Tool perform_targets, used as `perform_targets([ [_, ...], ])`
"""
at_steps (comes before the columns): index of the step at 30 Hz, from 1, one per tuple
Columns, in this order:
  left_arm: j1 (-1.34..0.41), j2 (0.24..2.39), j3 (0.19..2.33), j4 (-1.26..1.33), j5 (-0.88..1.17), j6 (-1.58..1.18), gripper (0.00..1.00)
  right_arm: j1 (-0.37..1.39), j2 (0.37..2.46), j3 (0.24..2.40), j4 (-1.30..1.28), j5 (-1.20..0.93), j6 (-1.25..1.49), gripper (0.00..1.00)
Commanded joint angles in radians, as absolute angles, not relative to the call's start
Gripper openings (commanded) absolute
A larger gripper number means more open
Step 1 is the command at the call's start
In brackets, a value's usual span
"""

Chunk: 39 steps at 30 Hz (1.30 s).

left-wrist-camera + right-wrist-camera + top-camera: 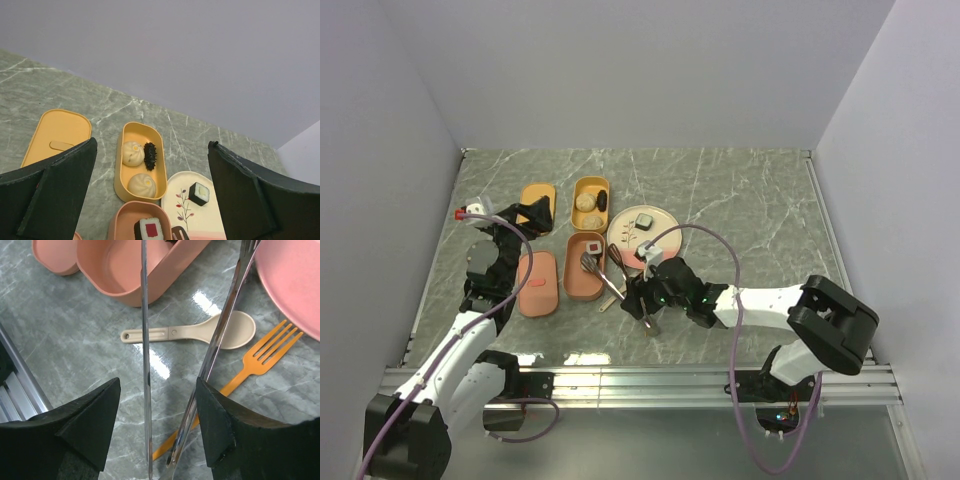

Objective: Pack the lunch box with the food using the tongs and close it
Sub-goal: Grab the clamp with the right arm

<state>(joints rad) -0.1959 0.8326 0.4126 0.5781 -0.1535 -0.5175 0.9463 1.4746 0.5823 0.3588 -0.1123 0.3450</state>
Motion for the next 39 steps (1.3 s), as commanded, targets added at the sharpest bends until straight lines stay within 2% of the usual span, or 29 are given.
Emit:
perform_targets([
  [1,-0.192,0.834,0.413,0.615,-0.132,-0.525,0.99,0.942,1.446,0.578,0.387,-0.078,0.318,0.70],
  [6,-0.192,0.830,0.411,0.614,-0.135,-0.525,0.99,0.934,1.486,0.584,0.394,-0.089,0.318,0.70],
  [9,-0.190,0.828,0.411,0.614,-0.137,-0.525,0.99,0.931,1.503,0.589,0.396,-0.091,0.314,0.74],
  [20,-0.190,0.828,0.410,0.617,-0.137,-0.526,0.99,0.927,1.598,0.627,0.400,-0.126,0.310,0.74],
  [26,-0.192,0.831,0.410,0.620,-0.135,-0.525,0.99,0.925,1.563,0.623,0.387,-0.127,0.302,0.63],
  [30,-0.190,0.833,0.411,0.620,-0.133,-0.526,0.99,0.925,1.513,0.615,0.361,-0.123,0.298,0.45],
  [35,-0.189,0.827,0.410,0.620,-0.133,-0.525,0.99,0.927,1.424,0.611,0.331,-0.126,0.288,0.40],
  [39,-0.190,0.830,0.410,0.618,-0.135,-0.526,1.00,0.927,1.364,0.611,0.305,-0.123,0.281,0.39],
])
